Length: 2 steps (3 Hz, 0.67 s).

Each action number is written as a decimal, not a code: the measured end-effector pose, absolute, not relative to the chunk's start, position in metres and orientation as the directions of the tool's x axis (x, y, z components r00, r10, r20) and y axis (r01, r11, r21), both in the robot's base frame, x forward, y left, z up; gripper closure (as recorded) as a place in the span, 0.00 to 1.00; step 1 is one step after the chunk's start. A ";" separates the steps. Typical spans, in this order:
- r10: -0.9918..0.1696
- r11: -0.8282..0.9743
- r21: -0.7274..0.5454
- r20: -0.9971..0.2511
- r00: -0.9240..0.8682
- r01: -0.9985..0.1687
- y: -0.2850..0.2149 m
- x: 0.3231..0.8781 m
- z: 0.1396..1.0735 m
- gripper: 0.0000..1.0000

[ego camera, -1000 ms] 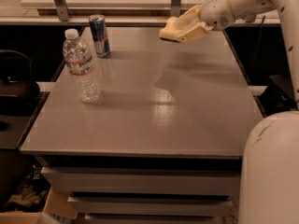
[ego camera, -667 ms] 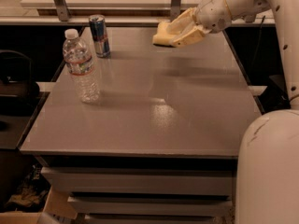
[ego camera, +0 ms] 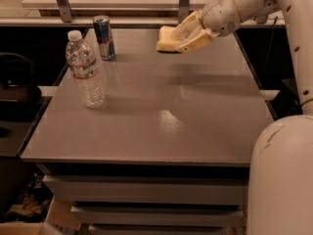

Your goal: Move sponge near water bottle

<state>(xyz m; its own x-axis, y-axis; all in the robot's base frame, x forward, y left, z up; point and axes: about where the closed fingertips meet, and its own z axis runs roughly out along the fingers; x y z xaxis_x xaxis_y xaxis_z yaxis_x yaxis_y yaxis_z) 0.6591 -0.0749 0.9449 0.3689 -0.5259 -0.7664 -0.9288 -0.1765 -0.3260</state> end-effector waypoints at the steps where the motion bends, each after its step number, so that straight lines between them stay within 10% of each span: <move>1: -0.520 -0.202 -0.325 -0.764 0.382 -0.924 -0.061 0.659 0.939 1.00; 2: -0.500 -0.255 -0.328 -0.761 0.414 -0.910 -0.039 0.648 0.935 1.00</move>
Offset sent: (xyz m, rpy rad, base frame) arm -0.0433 0.0543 -0.0206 -0.0343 0.0123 0.1794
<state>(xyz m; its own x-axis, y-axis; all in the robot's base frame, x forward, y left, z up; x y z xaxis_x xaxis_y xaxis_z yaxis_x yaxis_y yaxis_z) 0.6478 -0.0394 0.9346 0.4140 -0.4998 -0.7608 -0.9098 -0.2548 -0.3277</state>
